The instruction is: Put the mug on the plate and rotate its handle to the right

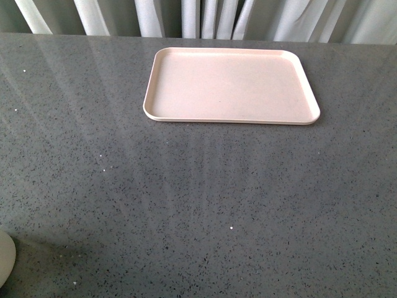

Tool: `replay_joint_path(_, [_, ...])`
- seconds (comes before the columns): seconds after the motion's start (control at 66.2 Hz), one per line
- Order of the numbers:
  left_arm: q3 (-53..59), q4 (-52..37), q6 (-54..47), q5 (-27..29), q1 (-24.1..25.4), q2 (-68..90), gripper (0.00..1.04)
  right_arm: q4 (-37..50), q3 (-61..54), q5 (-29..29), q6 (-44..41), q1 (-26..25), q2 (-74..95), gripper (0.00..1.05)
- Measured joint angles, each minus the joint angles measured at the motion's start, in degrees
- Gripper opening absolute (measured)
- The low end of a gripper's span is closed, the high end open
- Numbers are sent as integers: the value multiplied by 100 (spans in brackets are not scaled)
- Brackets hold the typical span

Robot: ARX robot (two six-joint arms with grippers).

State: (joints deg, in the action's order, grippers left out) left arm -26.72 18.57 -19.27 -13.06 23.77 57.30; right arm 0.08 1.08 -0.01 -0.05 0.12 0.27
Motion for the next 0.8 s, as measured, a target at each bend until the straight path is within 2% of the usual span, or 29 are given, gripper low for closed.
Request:
replay_joint_path(0.091, [0,96,-291,-57,234,168,95,0,0,0,2,0,0,96])
replay_joint_path(0.469, [17,190,-1303,-350,297,1016,95,0,0,0,2,0,0,96])
replay_joint_path(0.801, [9,20,-1666,-363,299,1779,96,0,0,0,2,0,0,96])
